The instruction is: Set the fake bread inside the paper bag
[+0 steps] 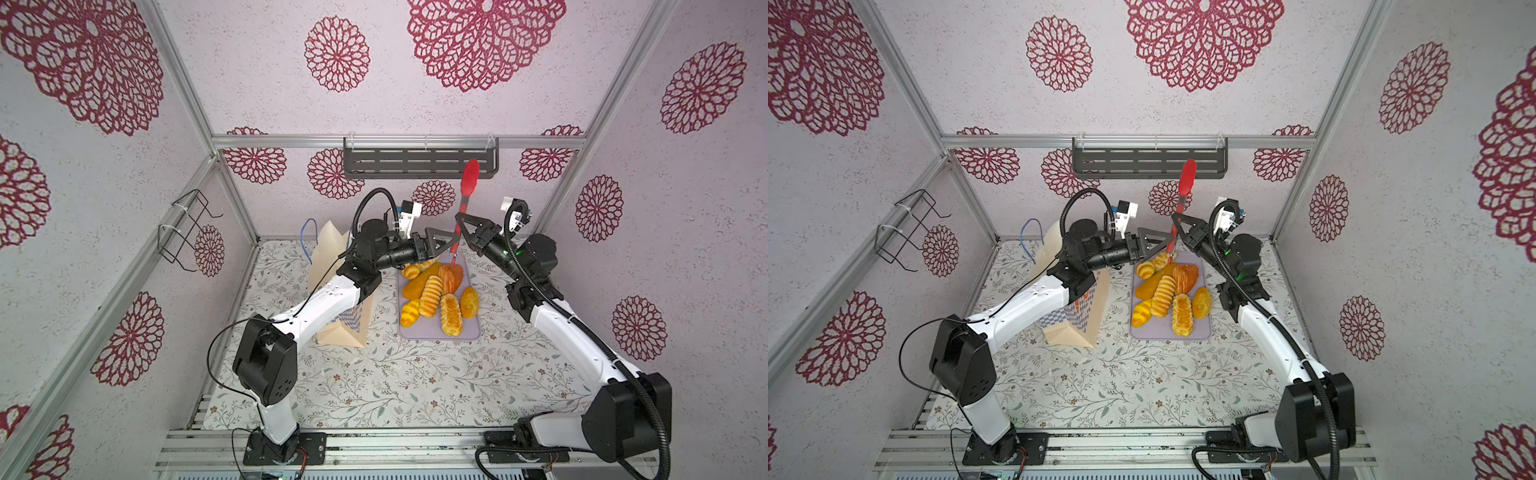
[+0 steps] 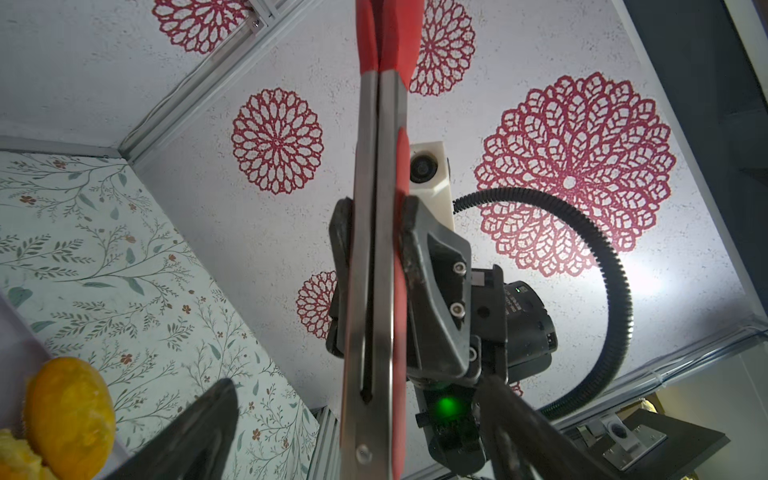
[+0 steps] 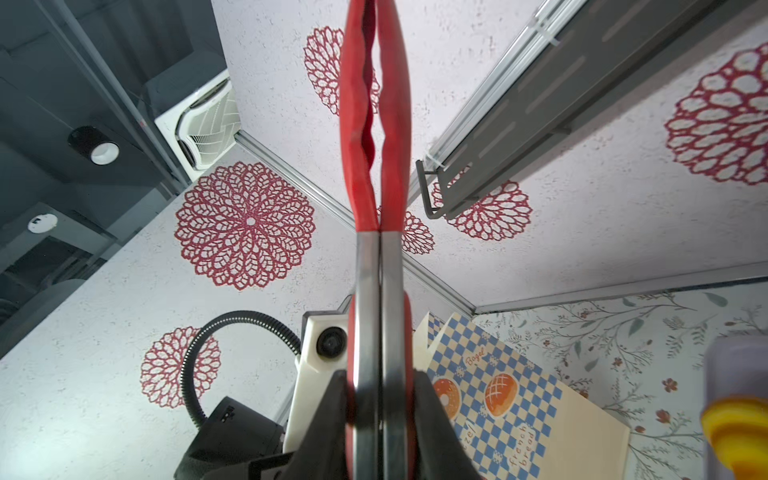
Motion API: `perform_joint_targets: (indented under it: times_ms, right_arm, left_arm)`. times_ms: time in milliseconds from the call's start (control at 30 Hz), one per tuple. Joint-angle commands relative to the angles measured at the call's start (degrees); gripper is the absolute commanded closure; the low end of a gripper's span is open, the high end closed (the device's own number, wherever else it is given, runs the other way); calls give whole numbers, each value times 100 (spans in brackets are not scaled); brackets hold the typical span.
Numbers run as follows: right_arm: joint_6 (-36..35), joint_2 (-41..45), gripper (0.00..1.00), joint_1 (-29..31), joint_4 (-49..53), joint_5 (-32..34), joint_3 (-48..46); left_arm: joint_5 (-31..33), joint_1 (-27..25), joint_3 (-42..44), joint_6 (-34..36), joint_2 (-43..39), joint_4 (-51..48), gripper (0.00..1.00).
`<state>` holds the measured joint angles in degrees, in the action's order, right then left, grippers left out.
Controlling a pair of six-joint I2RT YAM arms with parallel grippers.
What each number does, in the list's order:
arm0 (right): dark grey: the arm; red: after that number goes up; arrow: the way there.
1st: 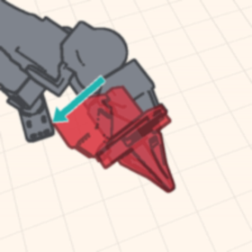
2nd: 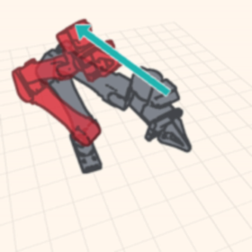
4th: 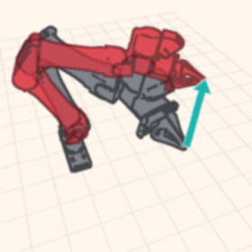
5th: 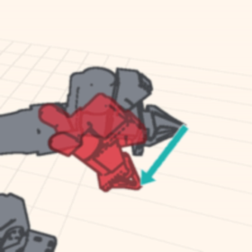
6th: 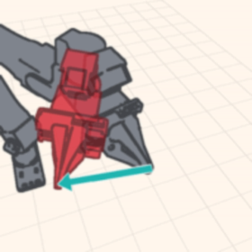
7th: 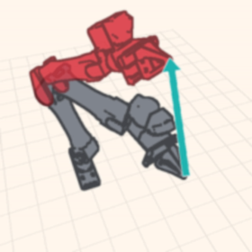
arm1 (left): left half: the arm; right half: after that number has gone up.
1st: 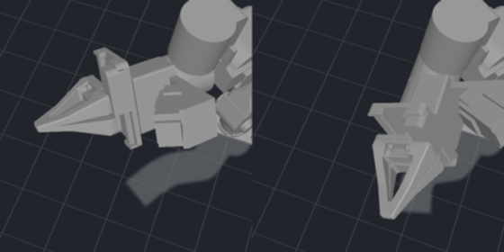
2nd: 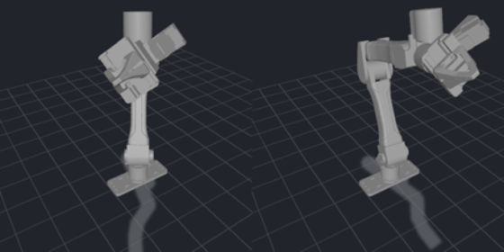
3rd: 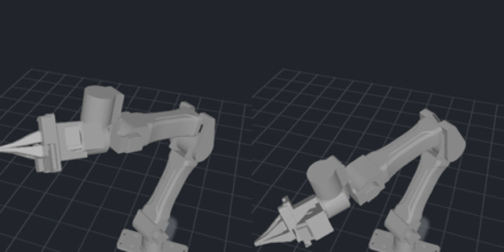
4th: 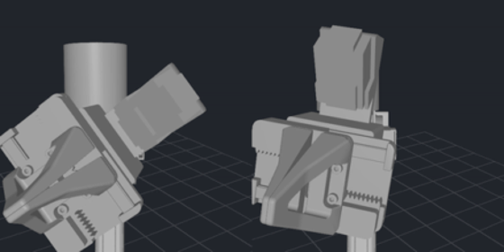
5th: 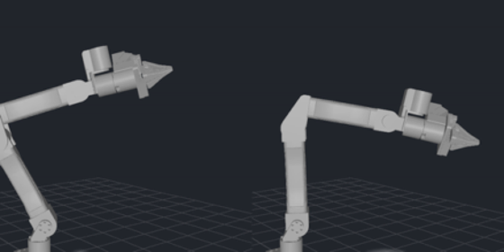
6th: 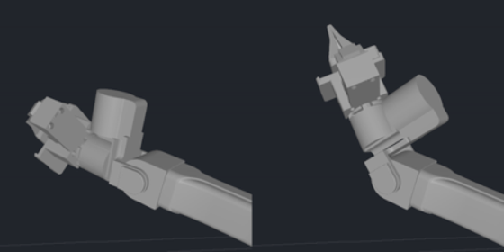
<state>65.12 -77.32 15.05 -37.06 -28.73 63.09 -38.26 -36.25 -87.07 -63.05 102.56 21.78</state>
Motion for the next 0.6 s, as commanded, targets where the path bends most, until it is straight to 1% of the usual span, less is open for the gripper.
perform_joint_targets:
  times_ms: [0, 167, 267, 367, 567]
  right_arm:
    - [229, 41, 79, 72, -828, -10, 264]
    - [229, -20, 80, 129, -871, 50, 241]
    - [245, -46, 80, 156, -933, 61, 222]
    - [246, -73, 81, 196, -943, 76, 223]
    - [260, -82, 81, 226, -970, 75, 173]
  left_arm:
    - [-39, -29, -69, -11, 69, 176, 10]
    - [-220, -31, -78, -236, 152, 548, 21]
    - [-243, -30, -71, -278, 182, 606, 31]
    - [-276, -31, -82, -351, 195, 686, 35]
    - [-287, -31, -14, -460, 180, 832, 50]
